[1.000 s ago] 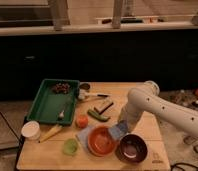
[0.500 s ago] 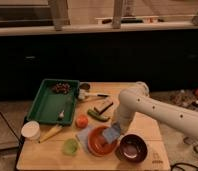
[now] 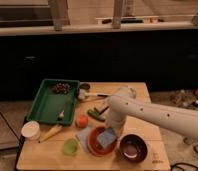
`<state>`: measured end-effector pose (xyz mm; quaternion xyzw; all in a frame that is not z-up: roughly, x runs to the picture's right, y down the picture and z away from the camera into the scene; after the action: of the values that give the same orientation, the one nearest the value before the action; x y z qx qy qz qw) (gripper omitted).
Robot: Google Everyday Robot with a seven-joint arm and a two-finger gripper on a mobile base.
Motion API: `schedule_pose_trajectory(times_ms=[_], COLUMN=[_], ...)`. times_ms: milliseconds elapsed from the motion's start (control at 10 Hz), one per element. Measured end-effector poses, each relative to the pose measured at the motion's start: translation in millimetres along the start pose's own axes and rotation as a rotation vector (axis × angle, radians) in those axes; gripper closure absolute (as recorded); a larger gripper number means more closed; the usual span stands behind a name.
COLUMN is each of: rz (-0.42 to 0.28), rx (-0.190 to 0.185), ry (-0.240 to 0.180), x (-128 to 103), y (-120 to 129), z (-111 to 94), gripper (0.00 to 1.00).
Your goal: Place sponge in red bowl
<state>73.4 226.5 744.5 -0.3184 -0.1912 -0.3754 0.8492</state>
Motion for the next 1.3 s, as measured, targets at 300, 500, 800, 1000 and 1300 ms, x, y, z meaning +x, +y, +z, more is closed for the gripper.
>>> schedule_pose_trajectory(times_ms=[300, 500, 800, 1000, 1300], rz=[-0.031, -0.043, -0.061, -0.075, -0.081], rx=[-0.034, -0.052, -0.073, -0.085, -0.093], ry=[0.013, 0.013, 0.013, 0.018, 0.036], x=[-12.5, -15.8, -18.7, -20.4, -20.4], y=[-6.3, -7.7, -11.6, -13.8, -13.5], z=[8.9, 12.7, 15.5, 16.3, 14.7], gripper=[0.42, 0.23, 0.2, 0.2, 0.2])
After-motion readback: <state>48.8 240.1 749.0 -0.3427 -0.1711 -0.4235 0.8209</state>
